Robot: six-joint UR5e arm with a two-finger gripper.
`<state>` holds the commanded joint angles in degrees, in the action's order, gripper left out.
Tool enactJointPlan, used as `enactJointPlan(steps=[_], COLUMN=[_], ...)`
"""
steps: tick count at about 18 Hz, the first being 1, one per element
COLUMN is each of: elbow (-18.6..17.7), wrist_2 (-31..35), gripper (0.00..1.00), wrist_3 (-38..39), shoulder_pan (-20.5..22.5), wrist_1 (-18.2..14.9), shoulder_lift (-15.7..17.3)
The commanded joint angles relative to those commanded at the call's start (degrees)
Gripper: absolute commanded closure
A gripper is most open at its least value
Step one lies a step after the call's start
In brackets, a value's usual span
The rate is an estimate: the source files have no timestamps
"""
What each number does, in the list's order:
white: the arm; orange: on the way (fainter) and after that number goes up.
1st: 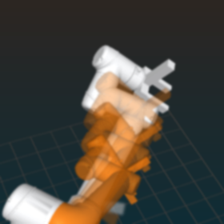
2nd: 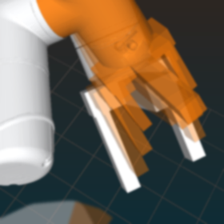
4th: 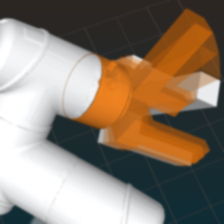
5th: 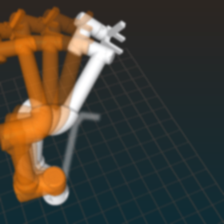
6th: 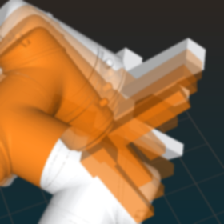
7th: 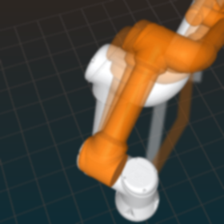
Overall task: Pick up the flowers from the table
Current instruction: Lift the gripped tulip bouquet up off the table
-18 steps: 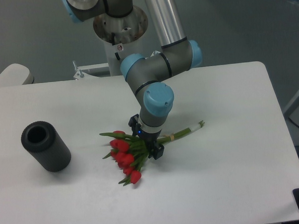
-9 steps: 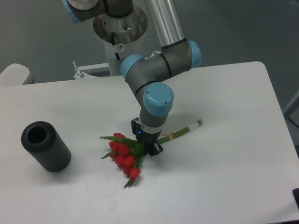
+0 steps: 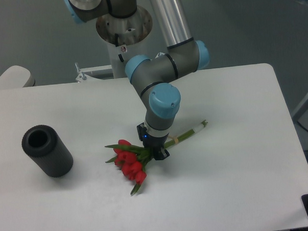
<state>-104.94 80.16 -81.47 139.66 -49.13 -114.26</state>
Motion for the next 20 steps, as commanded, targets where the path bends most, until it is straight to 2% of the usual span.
enactJointPlan(steps=[5, 10, 11, 12, 15, 20], elbow=[4.2, 9.4, 9.8, 9.7, 8.7, 10.0], wrist_2=[-0.8, -11.1, -12.7, -14.3, -17.2, -21.0], gripper=[0.64, 0.64, 0.67, 0.78, 0.89, 0.89], wrist_3=[-0.4, 0.6, 0.6, 0.6, 0.4, 0.4], shoulder_pan=[0.6, 0.7, 0.8, 1.5, 3.6, 5.3], wrist_1=[-1.5, -3.3, -3.4, -3.9, -4.8, -6.4], shoulder_lift=[2.3, 3.1, 3.3, 3.5, 4.3, 5.3])
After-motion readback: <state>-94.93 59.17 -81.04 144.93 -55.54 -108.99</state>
